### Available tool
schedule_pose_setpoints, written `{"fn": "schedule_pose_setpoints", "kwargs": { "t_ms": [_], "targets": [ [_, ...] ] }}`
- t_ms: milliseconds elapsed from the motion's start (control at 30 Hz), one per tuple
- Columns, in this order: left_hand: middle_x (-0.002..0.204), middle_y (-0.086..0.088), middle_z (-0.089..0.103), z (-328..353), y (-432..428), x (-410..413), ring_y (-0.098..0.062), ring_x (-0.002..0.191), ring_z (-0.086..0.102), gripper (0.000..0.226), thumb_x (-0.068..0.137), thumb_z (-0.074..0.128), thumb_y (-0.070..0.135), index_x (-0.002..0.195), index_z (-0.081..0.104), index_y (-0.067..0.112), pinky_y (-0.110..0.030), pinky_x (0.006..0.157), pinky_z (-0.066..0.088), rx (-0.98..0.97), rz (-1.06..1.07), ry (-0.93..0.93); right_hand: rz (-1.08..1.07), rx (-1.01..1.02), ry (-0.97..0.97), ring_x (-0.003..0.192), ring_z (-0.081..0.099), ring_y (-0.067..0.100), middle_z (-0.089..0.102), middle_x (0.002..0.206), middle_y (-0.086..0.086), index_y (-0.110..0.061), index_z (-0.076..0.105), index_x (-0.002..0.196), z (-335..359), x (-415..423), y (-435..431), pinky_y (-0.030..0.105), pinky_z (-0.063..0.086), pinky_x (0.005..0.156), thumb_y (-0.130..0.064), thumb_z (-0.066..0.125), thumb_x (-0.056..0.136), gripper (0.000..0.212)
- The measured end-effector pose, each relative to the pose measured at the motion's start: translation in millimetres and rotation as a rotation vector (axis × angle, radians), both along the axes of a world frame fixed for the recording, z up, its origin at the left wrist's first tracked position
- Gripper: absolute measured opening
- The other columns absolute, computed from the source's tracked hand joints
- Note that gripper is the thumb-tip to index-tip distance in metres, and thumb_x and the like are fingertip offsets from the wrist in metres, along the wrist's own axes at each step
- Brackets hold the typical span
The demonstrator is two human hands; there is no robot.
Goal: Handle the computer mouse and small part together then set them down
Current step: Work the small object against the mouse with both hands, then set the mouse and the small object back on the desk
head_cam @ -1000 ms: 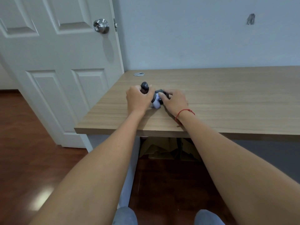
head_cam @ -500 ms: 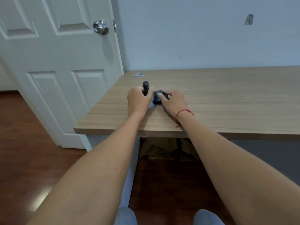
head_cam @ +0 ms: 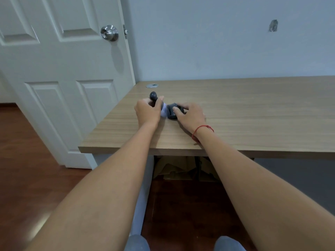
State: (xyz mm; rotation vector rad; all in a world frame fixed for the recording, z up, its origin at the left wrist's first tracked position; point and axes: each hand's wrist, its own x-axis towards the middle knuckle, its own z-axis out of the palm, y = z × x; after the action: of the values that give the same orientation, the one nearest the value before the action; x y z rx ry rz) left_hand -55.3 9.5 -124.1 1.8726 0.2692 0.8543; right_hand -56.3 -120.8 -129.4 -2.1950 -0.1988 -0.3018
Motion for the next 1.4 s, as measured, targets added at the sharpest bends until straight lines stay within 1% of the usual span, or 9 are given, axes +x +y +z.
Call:
{"fn": "schedule_pose_setpoints", "kwargs": {
  "t_ms": [133,300,467,567,700,767,1000,1200,1400],
  "targets": [
    [0.059,-0.007,0.058,1.3,3.9,2.6,-0.017,0.057,0.052,0.049,0.075,0.074,0.040,0.067,0.062,-0.008,-0.033,0.055,0.049,-0.148,-0.011,-0.032,0.000,0.006,0.004,0.117,0.062,0.017,0.070,0.122,-0.008,-0.030,0.068,0.120,0.9,1.2,-2.6,0.038,0.042,0.104,-0.041,0.056,0.089,0.035],
    [0.052,-0.001,0.053,2.8,-0.9,0.0,-0.023,0.059,0.050,0.037,0.080,0.072,0.030,0.060,0.056,0.003,-0.030,0.056,0.040,0.088,0.031,0.053,-0.013,-0.017,-0.005,0.120,0.058,0.015,0.067,0.127,-0.008,-0.031,0.065,0.123,-1.6,-0.6,-1.9,0.042,0.035,0.111,-0.043,0.054,0.090,0.037],
    [0.088,-0.006,0.070,1.1,1.5,-3.2,-0.027,0.083,0.064,0.021,0.084,0.067,0.031,0.091,0.062,0.012,-0.036,0.069,0.051,0.384,0.109,0.053,-0.093,-0.105,-0.050,0.112,0.061,0.019,0.071,0.114,-0.005,-0.030,0.067,0.118,2.1,-4.3,-3.0,0.040,0.040,0.103,-0.055,0.054,0.087,0.042],
    [0.090,-0.006,0.070,-2.4,1.8,-9.0,-0.029,0.085,0.063,0.018,0.090,0.059,0.032,0.093,0.064,0.014,-0.031,0.063,0.039,0.620,0.131,0.093,-0.121,-0.149,-0.076,0.106,0.062,0.020,0.071,0.106,-0.005,-0.031,0.068,0.111,1.6,-5.6,-3.2,0.039,0.039,0.097,-0.059,0.057,0.080,0.043],
    [0.095,-0.011,0.072,-5.8,3.9,-16.8,-0.033,0.091,0.064,0.024,0.092,0.056,0.032,0.104,0.071,0.019,-0.034,0.068,0.044,0.755,0.063,0.159,-0.146,-0.107,-0.048,0.105,0.062,0.021,0.070,0.108,-0.002,-0.027,0.068,0.112,0.5,-3.0,-6.6,0.041,0.044,0.099,-0.052,0.059,0.082,0.040],
    [0.095,-0.014,0.070,-7.7,5.0,-18.5,-0.034,0.091,0.062,0.024,0.091,0.056,0.031,0.098,0.071,0.013,-0.033,0.066,0.041,0.824,0.056,0.216,-0.144,-0.086,-0.040,0.105,0.062,0.021,0.070,0.108,-0.003,-0.029,0.068,0.111,0.5,-4.7,-6.5,0.040,0.044,0.100,-0.050,0.059,0.081,0.037],
    [0.086,-0.016,0.068,-7.2,2.6,-25.4,-0.035,0.084,0.062,0.027,0.090,0.054,0.028,0.084,0.068,0.005,-0.032,0.060,0.034,0.843,0.050,0.250,-0.140,-0.073,-0.026,0.108,0.061,0.020,0.070,0.111,-0.003,-0.030,0.067,0.115,2.7,-8.2,-5.0,0.039,0.042,0.101,-0.049,0.059,0.083,0.038],
    [0.091,-0.015,0.066,-7.5,4.8,-20.6,-0.036,0.088,0.059,0.025,0.087,0.044,0.021,0.093,0.064,0.007,-0.033,0.066,0.041,0.738,-0.095,0.322,-0.138,-0.079,-0.029,0.105,0.062,0.021,0.071,0.107,-0.003,-0.031,0.068,0.112,1.0,-5.1,-4.6,0.040,0.043,0.101,-0.048,0.059,0.083,0.034],
    [0.118,-0.013,0.060,-4.4,3.2,-6.8,-0.034,0.107,0.054,0.036,0.093,0.042,0.022,0.123,0.055,0.007,-0.039,0.086,0.044,0.727,-0.167,0.380,-0.187,-0.075,-0.004,0.106,0.062,0.023,0.070,0.104,-0.002,-0.029,0.068,0.106,-1.7,14.5,-4.6,0.040,0.042,0.099,-0.047,0.054,0.084,0.031]
  ]
}}
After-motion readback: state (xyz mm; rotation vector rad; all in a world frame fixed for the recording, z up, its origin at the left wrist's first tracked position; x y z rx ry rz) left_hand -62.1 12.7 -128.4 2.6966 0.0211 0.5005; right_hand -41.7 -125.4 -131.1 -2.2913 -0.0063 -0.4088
